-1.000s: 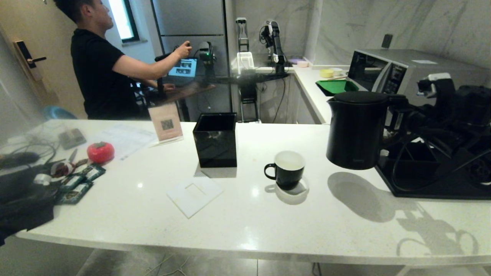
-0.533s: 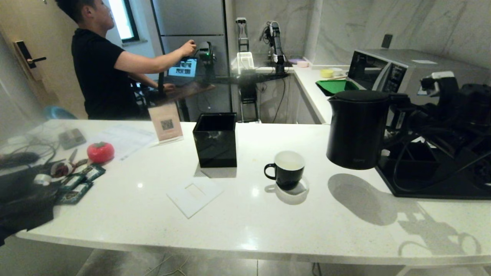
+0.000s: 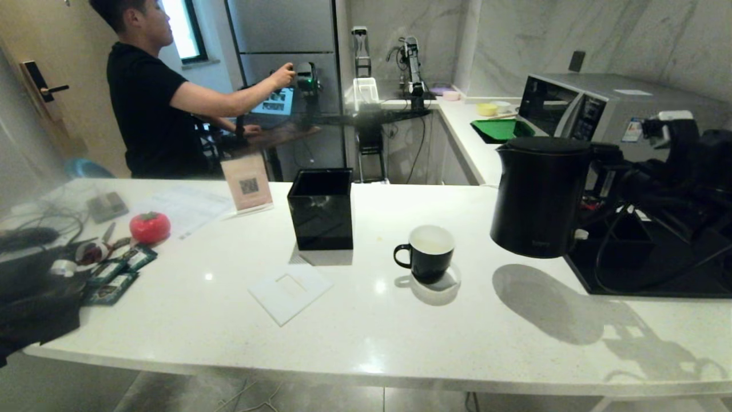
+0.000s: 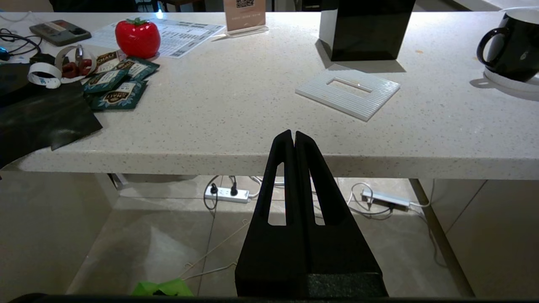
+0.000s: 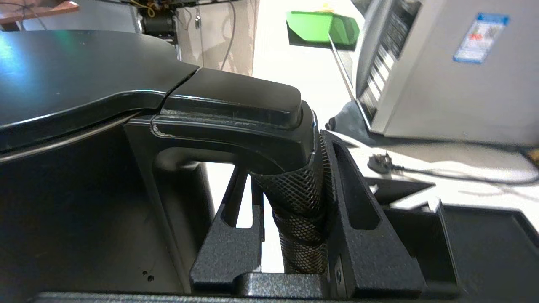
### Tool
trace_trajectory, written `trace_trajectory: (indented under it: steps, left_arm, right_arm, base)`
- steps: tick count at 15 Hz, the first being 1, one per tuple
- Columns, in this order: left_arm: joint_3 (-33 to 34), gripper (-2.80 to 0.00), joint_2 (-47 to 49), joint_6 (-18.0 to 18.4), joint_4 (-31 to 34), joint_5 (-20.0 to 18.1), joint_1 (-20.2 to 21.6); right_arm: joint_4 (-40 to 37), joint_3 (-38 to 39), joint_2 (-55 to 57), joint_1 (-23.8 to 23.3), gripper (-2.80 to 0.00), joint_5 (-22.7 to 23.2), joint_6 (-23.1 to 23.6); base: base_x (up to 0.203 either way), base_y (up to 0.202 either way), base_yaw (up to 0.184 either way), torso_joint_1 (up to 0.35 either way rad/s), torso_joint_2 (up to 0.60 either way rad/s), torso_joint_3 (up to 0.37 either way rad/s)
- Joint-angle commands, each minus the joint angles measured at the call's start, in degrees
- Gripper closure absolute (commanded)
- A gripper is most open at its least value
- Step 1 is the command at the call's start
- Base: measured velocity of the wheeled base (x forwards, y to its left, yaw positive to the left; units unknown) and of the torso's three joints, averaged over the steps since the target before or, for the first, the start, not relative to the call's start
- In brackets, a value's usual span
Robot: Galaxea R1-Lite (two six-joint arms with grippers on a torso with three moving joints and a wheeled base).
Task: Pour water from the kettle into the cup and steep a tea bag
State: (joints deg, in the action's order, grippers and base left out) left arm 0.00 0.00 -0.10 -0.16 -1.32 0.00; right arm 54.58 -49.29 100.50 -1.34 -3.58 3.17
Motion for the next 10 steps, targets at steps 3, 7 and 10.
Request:
trace_trajectory:
  steps: [3,7,10]
  left_arm:
    - [0.00,0.00,0.00,-0.07,-0.02,0.00,0.00]
    - [0.00,0.00,0.00,0.01,-0.02,0.00,0.00]
    - [0.00,0.00,0.00,-0.08,-0.02,0.00,0.00]
  right_arm:
    - [0.53,2.05,-1.93,-0.16,0.00,-0.02,-0.71]
    - [0.66,3.45,-2.81,-0.16,0.00,-0.02,-0.71]
    - [0.59,5.15,-4.52,-0.15,0.00,-0.02,-0.71]
  base:
    - [0.000,0.000,0.000,0.000,0.00,0.000]
    - [0.000,0.000,0.000,0.000,0.00,0.000]
    - [0.000,0.000,0.000,0.000,0.00,0.000]
